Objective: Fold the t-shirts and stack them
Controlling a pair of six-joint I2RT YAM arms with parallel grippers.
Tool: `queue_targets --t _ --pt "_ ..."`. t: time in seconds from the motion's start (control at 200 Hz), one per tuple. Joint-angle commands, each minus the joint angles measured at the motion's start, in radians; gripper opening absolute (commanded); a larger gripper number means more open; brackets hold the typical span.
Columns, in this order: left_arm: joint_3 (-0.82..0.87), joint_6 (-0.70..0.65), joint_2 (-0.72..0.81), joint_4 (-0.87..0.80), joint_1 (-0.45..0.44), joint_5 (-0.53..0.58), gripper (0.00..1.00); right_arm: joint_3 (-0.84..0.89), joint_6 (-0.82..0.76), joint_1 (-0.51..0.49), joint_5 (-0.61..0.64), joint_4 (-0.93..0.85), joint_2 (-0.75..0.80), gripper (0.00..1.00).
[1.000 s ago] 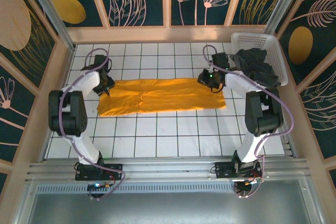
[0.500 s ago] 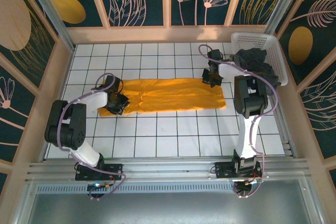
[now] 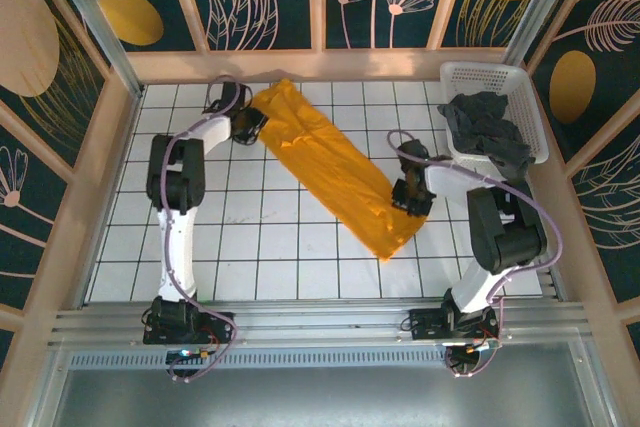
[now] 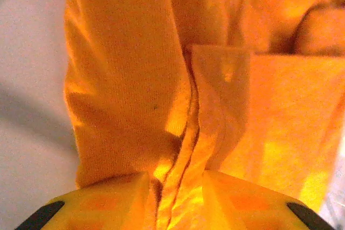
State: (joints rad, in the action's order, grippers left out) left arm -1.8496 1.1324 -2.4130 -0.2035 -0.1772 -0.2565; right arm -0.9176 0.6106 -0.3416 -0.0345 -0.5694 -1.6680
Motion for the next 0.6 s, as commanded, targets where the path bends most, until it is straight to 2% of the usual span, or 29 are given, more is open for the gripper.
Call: queue_targets --t 0.0,0.11,0.19,0.265,0.335,0.445,0.52,0.591 --pt "-0.222 0.078 -0.186 0.054 -0.061 -0.101 0.33 0.101 0.039 -0.103 -0.2 -0.116 -0.056 0.29" --pt "-0.467 0.173 -0.345 0.116 -0.099 -0.153 0.34 0.048 0.033 -0.17 -0.268 -0.096 -0.041 0.31" --pt "-0.597 0.234 -0.434 0.138 -0.107 -0.175 0.35 0.002 0.036 -0.165 -0.315 -0.106 -0.029 0.37" --pt "-0.642 0.239 -0.447 0.144 -0.106 -0.187 0.4 -0.027 0.05 -0.153 -0.358 -0.132 -0.011 0.41" --pt "-0.634 0.183 -0.401 0.116 -0.104 -0.178 0.46 -0.042 0.056 -0.147 -0.372 -0.149 0.027 0.44" --pt "-0.533 -0.015 -0.227 -0.033 -0.111 -0.077 0.52 -0.045 0.044 -0.136 -0.309 -0.177 0.117 0.49" --pt "-0.285 -0.096 -0.033 -0.053 -0.125 0.02 0.56 -0.021 0.017 -0.126 -0.215 -0.204 0.169 0.51" --pt "-0.054 -0.116 0.123 -0.025 -0.137 0.013 0.57 0.006 -0.014 -0.121 -0.124 -0.221 0.193 0.51"
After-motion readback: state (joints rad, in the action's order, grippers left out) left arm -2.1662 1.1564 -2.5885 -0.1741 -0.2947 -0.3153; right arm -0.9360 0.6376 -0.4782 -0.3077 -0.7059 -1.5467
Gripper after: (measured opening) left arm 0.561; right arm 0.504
